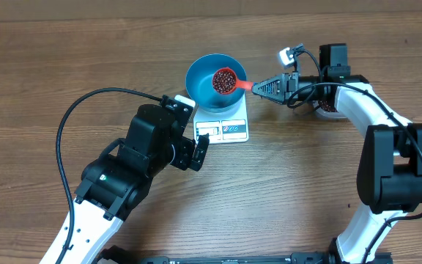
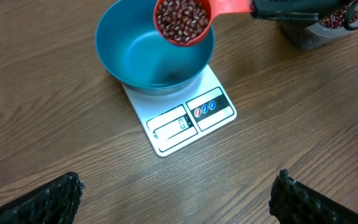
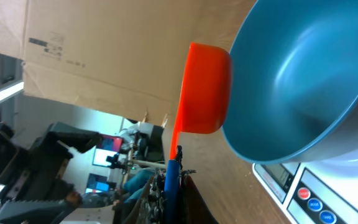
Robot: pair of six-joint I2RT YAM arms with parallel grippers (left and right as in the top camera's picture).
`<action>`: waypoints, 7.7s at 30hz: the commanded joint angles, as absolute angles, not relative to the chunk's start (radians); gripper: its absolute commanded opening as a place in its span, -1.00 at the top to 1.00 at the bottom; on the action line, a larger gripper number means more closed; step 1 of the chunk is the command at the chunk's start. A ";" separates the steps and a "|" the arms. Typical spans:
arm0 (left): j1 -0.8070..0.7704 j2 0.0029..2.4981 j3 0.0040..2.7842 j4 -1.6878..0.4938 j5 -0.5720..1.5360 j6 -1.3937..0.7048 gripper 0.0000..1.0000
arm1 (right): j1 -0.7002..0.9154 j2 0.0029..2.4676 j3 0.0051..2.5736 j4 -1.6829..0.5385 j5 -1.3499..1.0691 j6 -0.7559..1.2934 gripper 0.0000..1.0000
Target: Scoop item into bowl and weigh 150g on scale
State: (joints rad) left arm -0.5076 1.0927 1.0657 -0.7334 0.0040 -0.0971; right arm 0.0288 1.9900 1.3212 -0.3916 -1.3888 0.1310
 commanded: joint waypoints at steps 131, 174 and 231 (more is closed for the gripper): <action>-0.501 1.092 1.059 -0.733 -0.004 -0.089 -0.99 | 0.091 1.483 1.344 -0.789 -0.073 -0.484 0.93; -0.501 1.092 1.059 -0.733 -0.004 -0.089 -0.99 | 0.089 1.415 1.344 -1.062 -0.039 -0.025 0.93; -0.501 1.092 1.059 -0.733 -0.004 -0.089 -0.99 | 0.047 1.416 1.344 -1.045 0.097 -0.026 0.93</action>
